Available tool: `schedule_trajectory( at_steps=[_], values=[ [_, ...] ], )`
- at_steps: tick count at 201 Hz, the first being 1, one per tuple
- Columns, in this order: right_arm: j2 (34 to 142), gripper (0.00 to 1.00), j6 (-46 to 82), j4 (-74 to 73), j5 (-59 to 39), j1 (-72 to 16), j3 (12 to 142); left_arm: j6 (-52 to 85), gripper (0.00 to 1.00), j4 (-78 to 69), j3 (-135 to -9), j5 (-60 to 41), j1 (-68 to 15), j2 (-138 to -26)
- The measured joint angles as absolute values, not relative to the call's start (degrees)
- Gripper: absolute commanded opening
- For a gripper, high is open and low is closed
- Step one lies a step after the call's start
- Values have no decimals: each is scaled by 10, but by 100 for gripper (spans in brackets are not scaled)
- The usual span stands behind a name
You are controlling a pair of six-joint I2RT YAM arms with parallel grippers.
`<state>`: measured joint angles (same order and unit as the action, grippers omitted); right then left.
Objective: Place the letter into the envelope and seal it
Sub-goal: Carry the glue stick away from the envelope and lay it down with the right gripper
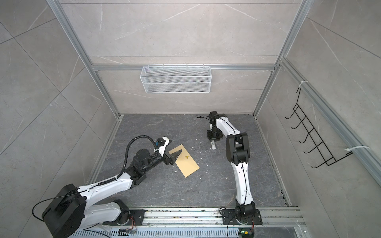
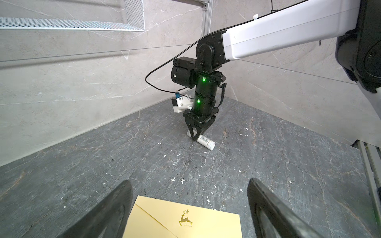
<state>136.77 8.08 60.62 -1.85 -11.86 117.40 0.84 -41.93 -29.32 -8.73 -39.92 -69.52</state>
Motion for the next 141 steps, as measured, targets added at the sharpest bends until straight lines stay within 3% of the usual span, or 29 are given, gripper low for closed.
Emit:
schedule_trajectory(
  at_steps=[60,141],
  values=[
    [1374,66,86,607,-30,-114,1176,8,90,-415,-293,-73,-399,-686],
    [1374,76,84,607,-42,-110,1181,8,91,-402,-277,-46,-399,-652]
  ],
)
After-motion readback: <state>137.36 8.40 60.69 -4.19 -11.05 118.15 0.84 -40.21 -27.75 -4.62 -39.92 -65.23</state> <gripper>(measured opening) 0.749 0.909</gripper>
